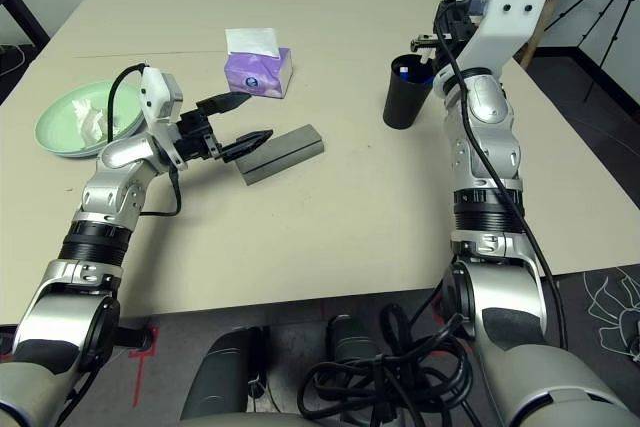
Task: Organize and tidy the items on the table.
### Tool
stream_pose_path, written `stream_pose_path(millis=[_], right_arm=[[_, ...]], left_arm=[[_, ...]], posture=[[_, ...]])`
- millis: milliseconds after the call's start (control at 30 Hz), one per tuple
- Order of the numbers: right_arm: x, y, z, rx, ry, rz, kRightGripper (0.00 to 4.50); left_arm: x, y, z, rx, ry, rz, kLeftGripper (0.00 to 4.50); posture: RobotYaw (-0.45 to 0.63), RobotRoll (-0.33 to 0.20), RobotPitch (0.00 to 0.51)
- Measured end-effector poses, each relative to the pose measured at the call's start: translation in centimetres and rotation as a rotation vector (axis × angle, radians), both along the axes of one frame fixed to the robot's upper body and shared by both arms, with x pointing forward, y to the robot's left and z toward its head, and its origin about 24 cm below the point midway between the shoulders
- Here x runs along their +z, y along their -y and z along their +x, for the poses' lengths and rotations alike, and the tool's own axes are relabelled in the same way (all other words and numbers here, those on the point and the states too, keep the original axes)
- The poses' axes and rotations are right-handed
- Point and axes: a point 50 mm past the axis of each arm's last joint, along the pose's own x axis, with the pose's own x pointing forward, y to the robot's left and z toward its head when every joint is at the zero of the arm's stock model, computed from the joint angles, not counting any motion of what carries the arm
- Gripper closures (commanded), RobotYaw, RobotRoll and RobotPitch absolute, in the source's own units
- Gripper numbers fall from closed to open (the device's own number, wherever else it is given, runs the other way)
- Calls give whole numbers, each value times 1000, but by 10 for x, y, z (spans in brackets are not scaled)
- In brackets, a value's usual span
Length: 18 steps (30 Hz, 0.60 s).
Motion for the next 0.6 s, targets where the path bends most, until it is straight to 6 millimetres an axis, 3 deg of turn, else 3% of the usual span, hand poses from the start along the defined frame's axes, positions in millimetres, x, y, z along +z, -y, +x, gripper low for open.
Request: stream_pose_path(millis=[233, 467, 600], right_arm=[[0, 0, 0, 0, -2, 0, 28], [4, -3, -2, 50, 42, -11, 28], [1, -7, -11, 199, 133, -20, 28]], left_arm=[[-2, -3, 0, 8, -11, -8, 0], [-2, -2, -1, 6, -14, -10, 0], [-4, -1, -1, 29, -16, -33, 0]], posture=[[-21, 0, 117], [-24, 0, 112], [-23, 0, 104]])
